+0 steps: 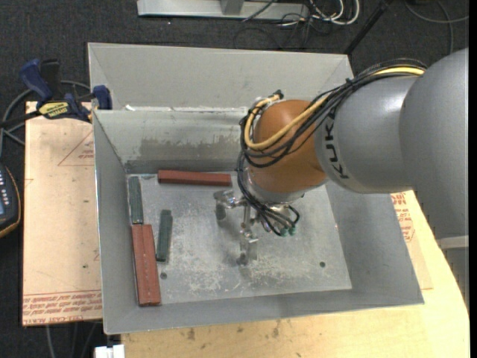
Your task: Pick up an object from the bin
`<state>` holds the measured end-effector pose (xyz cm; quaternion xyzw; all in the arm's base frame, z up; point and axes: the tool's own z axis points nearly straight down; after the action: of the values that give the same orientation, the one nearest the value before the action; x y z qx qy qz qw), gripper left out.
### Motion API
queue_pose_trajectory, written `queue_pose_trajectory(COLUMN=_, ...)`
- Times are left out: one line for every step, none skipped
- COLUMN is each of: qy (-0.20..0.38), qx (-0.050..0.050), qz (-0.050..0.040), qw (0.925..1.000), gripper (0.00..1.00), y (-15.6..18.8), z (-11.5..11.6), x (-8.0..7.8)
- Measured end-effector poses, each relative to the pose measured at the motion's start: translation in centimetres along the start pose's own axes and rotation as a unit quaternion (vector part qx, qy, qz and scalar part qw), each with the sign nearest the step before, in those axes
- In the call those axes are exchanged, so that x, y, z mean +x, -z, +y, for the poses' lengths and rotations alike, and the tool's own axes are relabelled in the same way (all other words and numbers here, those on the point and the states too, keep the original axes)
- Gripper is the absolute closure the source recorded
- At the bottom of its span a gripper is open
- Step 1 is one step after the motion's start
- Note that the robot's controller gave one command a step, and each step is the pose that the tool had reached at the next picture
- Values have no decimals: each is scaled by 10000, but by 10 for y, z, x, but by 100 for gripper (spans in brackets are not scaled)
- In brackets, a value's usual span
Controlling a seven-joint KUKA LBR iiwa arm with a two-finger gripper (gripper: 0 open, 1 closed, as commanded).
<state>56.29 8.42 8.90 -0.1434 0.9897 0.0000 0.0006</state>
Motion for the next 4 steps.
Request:
queue_pose_trajectory(qy=-95, qx=-10, qz=-36, qw=9999, gripper=0, y=-1, z=18, x=-58)
queue_pose_trajectory(qy=309, qx=-20, qz=-40, qw=9995, gripper=0, y=12, z=84, x=-109)
queue_pose_trajectory(qy=514, qx=-7, qz=49, qw=9987, gripper=0, y=-21, z=54, x=-1)
queue_pose_trajectory(qy=375, qx=-5, qz=-69, qw=9993, gripper=0, y=39, z=67, x=-116)
